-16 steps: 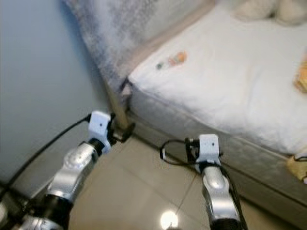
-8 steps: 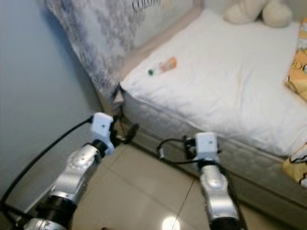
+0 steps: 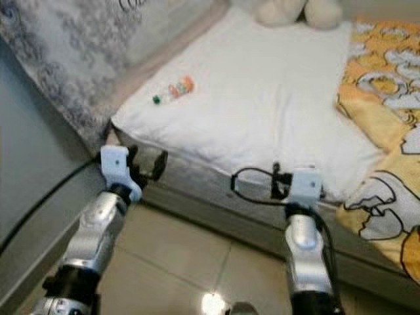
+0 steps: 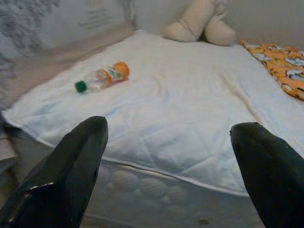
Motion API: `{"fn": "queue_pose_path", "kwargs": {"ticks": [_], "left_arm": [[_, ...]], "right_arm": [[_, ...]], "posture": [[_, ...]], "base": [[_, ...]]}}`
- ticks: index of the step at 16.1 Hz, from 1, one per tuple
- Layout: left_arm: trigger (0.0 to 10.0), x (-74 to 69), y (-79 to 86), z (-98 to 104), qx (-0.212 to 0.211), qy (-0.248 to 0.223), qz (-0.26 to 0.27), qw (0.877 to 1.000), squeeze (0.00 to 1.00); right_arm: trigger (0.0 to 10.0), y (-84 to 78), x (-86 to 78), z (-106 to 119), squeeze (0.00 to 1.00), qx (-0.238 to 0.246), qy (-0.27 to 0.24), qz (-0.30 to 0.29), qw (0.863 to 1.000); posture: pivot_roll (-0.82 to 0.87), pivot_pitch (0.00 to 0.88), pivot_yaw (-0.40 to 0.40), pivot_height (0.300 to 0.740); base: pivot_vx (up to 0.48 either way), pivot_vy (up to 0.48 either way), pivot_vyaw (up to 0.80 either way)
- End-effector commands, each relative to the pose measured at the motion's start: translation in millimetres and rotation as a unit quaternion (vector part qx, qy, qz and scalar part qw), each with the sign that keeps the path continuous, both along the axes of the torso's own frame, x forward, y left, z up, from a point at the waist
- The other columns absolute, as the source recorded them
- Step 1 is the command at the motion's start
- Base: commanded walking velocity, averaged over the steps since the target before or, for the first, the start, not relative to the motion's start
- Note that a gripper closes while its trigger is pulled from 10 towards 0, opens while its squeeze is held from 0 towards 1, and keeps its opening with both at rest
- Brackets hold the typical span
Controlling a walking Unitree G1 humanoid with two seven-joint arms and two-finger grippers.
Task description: Clean up the room
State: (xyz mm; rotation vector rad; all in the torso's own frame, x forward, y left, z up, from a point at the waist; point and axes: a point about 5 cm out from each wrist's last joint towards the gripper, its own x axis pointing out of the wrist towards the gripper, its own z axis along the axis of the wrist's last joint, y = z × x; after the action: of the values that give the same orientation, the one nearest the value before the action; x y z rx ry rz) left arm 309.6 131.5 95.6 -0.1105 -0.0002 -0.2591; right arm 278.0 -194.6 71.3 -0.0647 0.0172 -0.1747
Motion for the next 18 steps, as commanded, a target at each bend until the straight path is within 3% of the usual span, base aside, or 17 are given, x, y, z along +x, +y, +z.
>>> {"fn": "queue_pose_path", "kwargs": {"ticks": [1,2,6,8,12,18], "left_arm": [[10.0,2.3,9.8,3,-0.023,0.002,0.001,1.000,1.00],[10.0,3.7,10.8,1,-0.028,0.018,-0.005,0.999,0.00],[10.0,6.2,5.6,4,-0.006,0.005,-0.014,1.000,0.00],[10.0,4.9,2.6,0,0.021,0.013,-0.019,1.000,0.00],[10.0,5.3,-0.9,3,-0.004,0.005,-0.034,0.999,0.00],[10.0,7.1,5.5,2,-0.026,0.011,-0.006,1.000,0.00]], "right_arm": [[10.0,14.3,1.5,-3,0.00,0.000,0.006,0.026,1.000],[10.0,17.8,1.7,-4,0.00,-0.005,0.007,0.031,0.999],[10.0,23.0,0.9,-7,0.00,-0.005,0.020,0.045,0.999],[10.0,18.0,-3.0,-11,0.00,-0.003,0.028,0.035,0.999],[10.0,17.9,-5.3,-12,0.00,-0.009,0.030,0.037,0.999],[10.0,20.1,-1.7,-10,0.00,-0.021,0.027,0.048,0.998]], "posture": [[-0.18,0.000,0.073,0.719],[-0.18,0.000,0.074,0.719],[-0.18,0.000,0.073,0.719],[-0.19,0.000,0.075,0.719],[-0.19,0.000,0.080,0.719],[-0.19,0.000,0.070,0.719]], "base": [[0.000,0.000,0.00],[0.480,0.000,0.00],[0.480,0.000,-0.17],[0.000,0.000,-0.56],[0.360,0.000,0.00],[0.472,0.000,0.00]]}}
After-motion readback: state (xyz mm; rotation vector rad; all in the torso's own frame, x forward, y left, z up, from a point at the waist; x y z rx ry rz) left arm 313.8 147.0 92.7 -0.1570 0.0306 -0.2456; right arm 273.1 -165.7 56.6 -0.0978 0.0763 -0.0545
